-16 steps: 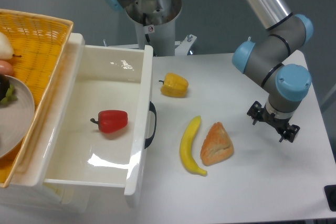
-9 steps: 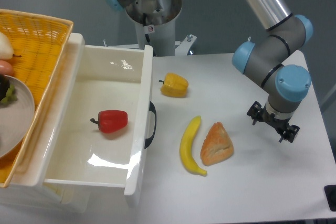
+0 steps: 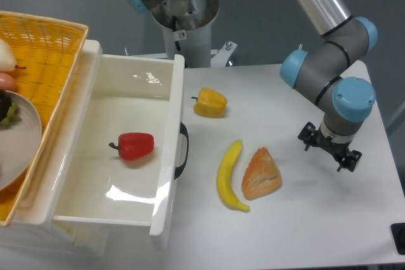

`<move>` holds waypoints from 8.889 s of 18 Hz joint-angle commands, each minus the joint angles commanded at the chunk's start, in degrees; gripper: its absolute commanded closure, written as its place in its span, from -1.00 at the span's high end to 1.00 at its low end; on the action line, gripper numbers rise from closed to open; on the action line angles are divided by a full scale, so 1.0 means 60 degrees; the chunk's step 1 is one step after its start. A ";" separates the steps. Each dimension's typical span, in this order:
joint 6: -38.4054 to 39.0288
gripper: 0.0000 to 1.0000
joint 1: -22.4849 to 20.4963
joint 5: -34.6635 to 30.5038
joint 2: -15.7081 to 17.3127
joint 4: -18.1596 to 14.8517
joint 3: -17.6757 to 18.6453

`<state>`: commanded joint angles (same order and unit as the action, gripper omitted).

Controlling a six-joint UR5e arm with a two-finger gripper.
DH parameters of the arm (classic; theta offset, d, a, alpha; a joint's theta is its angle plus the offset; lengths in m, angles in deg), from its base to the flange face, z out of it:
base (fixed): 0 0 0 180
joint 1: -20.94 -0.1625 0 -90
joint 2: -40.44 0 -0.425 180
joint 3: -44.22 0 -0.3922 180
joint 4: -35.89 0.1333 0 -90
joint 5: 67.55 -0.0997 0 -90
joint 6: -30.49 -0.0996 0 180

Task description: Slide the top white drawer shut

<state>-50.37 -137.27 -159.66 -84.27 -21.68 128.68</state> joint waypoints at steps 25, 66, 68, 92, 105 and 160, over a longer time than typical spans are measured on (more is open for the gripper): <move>0.6107 -0.04 -0.0045 0.2635 0.1933 -0.2709 0.0469; 0.8921 -0.89 0.2036 0.5874 0.2285 -0.4116 0.0410; 0.8907 -0.89 0.2080 0.5874 0.2387 -0.4145 0.0439; 0.8950 -0.88 0.2665 0.6152 0.2681 -0.4395 0.0483; 0.9068 -0.88 0.3237 0.6138 0.2871 -0.4395 0.0542; 1.0064 0.30 0.4527 0.5509 0.2651 -0.3955 0.0557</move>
<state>10.01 -110.10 -126.60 -68.36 -45.41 132.02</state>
